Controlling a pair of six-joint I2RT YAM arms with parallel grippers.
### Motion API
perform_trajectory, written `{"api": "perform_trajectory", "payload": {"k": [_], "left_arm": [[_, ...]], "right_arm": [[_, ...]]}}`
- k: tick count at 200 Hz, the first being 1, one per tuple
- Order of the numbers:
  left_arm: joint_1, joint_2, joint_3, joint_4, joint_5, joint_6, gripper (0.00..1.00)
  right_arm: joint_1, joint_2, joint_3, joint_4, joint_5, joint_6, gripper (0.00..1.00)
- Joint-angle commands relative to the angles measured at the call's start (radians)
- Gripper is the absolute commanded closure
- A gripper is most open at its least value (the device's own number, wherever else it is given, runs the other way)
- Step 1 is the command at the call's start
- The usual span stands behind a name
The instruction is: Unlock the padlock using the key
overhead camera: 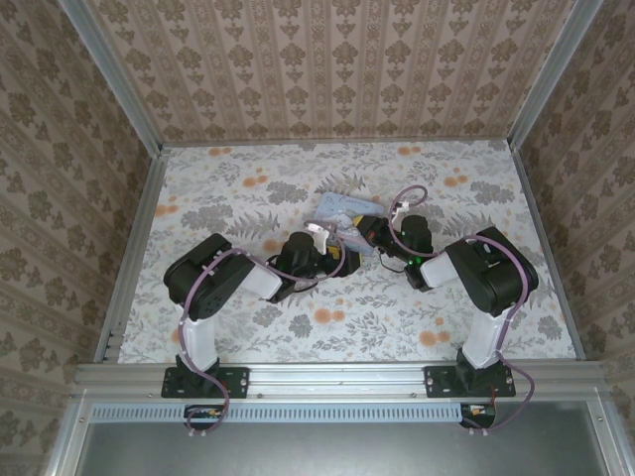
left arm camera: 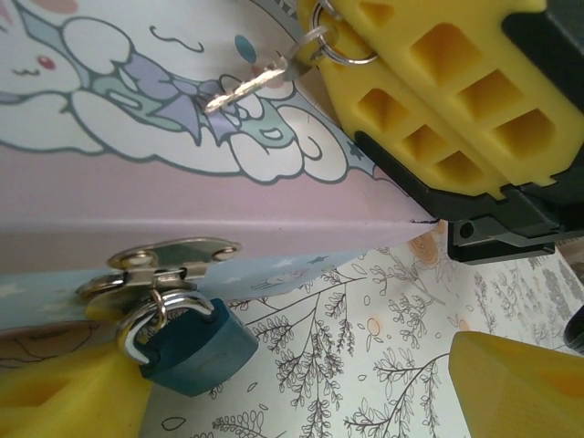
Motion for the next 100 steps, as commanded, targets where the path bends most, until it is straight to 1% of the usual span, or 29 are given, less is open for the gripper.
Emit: {"api": "perform_trajectory", "payload": {"k": [1,34,70,100], "left_arm": [[-0.006,0.004,-0.018,0.096,0.032,-0.046,0.15],[-0.008,0.035,-0.02,0.122,0.01,-0.08,0.16],[-0.017,0.082,-0.042,0.271,-0.009,-0.169,0.22],[-0.03,0.069,-0.058,0.279,-0.043,-0.181,0.24]], "right_arm": [[0.003,0.033,-0.006,-0.034,0.003,0.007,1.0],[0.003,0.036,-0.004,-0.033,0.001,0.007,1.0],[0.001,0.039,-0.007,-0.027,0.003,0.009,1.0],[0.001,0.041,-0.006,-0.025,0.003,0.009,1.0]]}}
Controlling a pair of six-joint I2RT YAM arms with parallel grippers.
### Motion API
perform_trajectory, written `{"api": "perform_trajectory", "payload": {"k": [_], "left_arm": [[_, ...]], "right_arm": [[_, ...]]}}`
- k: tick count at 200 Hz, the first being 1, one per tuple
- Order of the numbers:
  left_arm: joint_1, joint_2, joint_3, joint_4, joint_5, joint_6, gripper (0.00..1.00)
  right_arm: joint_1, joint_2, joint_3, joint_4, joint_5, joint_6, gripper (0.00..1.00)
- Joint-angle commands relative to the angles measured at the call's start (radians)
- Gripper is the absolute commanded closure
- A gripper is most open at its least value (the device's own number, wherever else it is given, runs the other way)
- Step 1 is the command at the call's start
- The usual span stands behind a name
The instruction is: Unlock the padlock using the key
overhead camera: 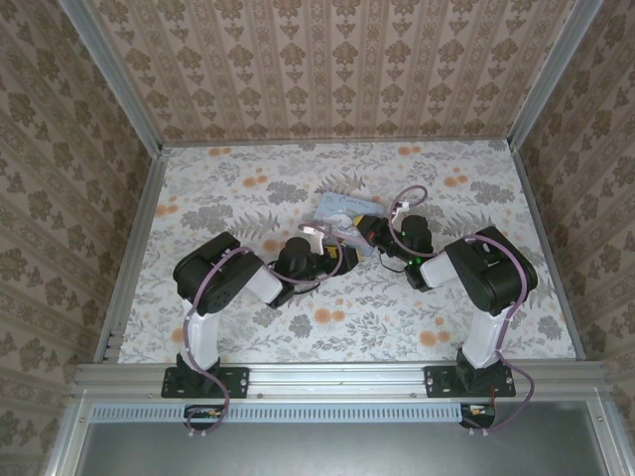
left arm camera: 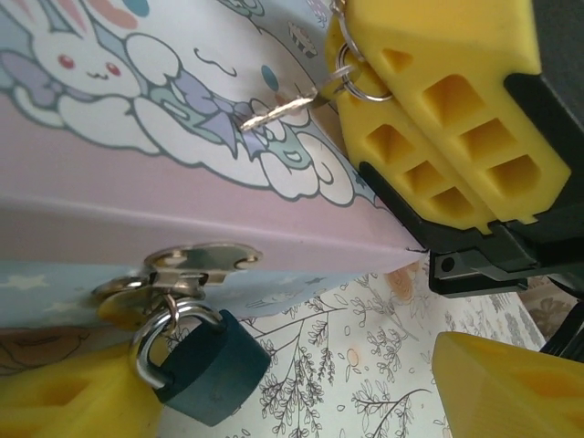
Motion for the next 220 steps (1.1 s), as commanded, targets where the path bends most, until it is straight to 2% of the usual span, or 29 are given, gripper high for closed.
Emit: {"api": "perform_trajectory", "payload": {"k": [1,87,159,220], "left_arm": [[-0.023,0.003,-0.018,0.071,-0.012,-0.045,0.24],[-0.009,0.008,-0.007,-0.012,-0.07,-0.058,0.36],[0.001,-0.02,0.062,-0.251,-0.126,-0.033,0.46],[0.002,-0.015,0.054,-0.245,-0.141,-0.043,0.59]], "right_arm": [[0.002,0.034,-0.006,-0.037,0.002,0.006,1.0],[0.002,0.042,-0.006,-0.025,0.003,0.011,1.0],[0.001,0.043,-0.007,-0.019,0.003,0.014,1.0],[-0.001,0.054,-0.007,-0.008,0.004,0.018,1.0]]}}
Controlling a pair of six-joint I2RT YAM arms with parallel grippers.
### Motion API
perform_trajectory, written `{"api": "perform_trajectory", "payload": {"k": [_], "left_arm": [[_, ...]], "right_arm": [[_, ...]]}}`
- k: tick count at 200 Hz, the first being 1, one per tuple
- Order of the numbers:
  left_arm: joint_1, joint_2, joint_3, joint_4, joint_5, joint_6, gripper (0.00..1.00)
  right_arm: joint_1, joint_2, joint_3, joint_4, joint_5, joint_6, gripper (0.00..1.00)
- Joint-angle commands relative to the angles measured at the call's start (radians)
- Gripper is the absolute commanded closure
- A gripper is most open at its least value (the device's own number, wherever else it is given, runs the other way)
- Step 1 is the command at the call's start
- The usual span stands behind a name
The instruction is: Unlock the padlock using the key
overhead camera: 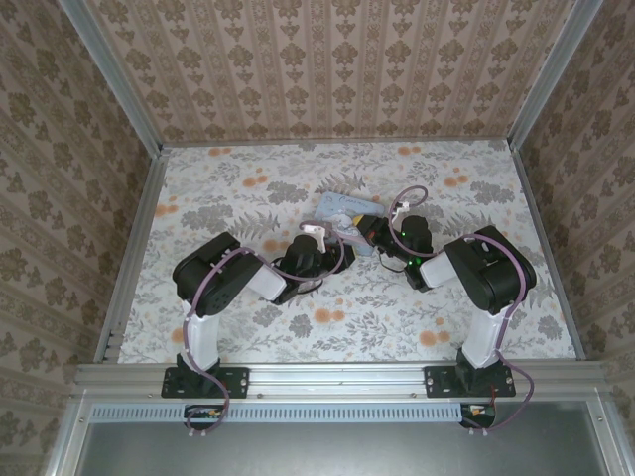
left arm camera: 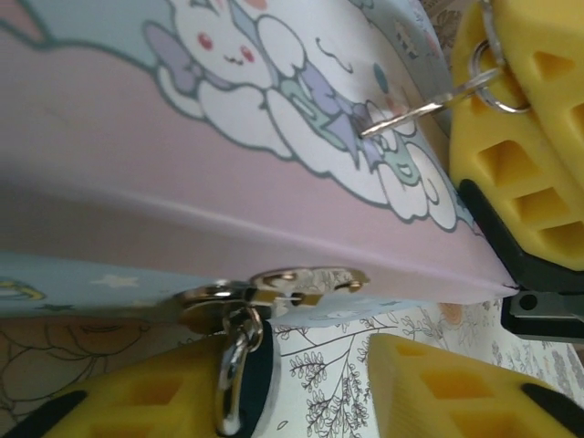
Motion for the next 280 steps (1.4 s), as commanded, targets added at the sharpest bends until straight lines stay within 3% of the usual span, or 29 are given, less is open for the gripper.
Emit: {"api": "perform_trajectory", "payload": {"k": [1,71,130,148,216,280], "left_arm": [[0.011,-0.005,-0.005,-0.063,-0.031,0.003,0.59],[0.014,-0.006,-0.011,-0.057,-0.035,-0.002,0.69],[0.016,-0.012,-0.009,-0.069,-0.037,-0.002,0.89],[0.018,-0.014,-0.005,-0.078,-0.033,0.004,1.0],[0.043,-0.063,0.021,-0.194,0.006,0.012,1.0],[0.068,-0.093,0.055,-0.277,0.066,-0.026,1.0]], "right_arm": [[-0.001,0.043,-0.007,-0.029,0.004,-0.001,1.0],[-0.001,0.05,-0.006,-0.018,0.002,0.006,1.0],[-0.003,0.051,-0.004,-0.016,0.0,0.009,1.0],[-0.003,0.051,-0.002,-0.017,0.001,0.009,1.0],[-0.016,0.01,0.002,-0.027,-0.018,0.011,1.0],[-0.025,-0.178,-0.002,-0.179,-0.075,-0.069,1.0]]}}
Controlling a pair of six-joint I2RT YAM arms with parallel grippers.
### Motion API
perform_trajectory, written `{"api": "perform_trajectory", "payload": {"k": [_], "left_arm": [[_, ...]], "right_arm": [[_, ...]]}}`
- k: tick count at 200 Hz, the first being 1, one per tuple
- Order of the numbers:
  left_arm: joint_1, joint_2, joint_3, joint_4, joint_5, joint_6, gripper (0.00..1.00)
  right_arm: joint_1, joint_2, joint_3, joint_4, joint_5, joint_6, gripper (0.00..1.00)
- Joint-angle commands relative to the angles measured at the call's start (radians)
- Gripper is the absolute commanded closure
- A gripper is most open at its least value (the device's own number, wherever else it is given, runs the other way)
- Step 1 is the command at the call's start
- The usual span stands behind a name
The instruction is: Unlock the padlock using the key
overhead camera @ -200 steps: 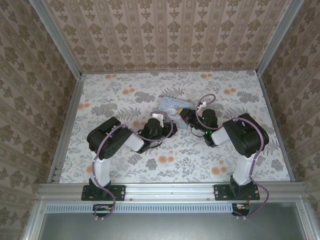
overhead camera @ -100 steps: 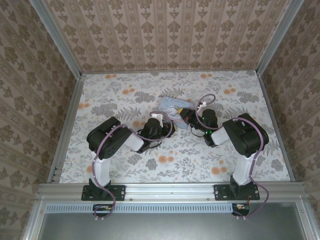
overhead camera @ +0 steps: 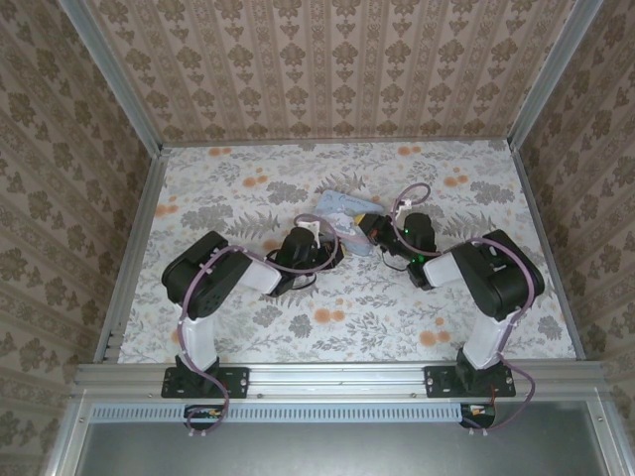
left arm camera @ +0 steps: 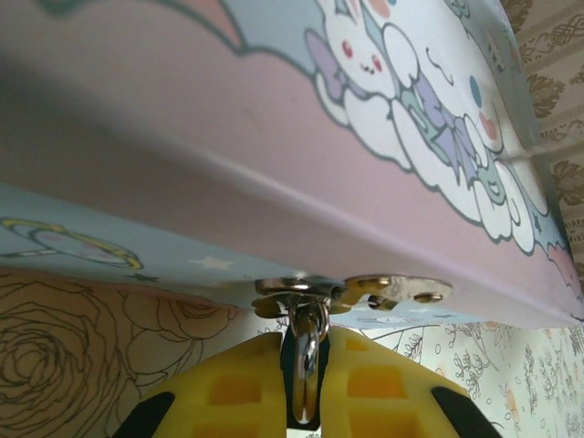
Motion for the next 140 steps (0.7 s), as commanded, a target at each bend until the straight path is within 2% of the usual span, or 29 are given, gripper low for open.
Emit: {"api": "perform_trajectory", "payload": {"k": [1,74,140], "left_arm": [[0.013,-0.033,0.025,-0.077,0.034,-0.025,1.0],[0.037,-0.081,0.048,-0.128,0.132,-0.066,1.0],[0.055,-0.078,0.075,-0.112,0.242,-0.174,1.0]], "right_arm": [[-0.004,-0.096,-0.003,-0.087,-0.048,-0.057,1.0],[-0.002,-0.281,-0.162,-0.2,-0.079,-0.096,1.0],[0.038,-0.271,-0.306,-0.103,-0.046,-0.05,1.0]]}}
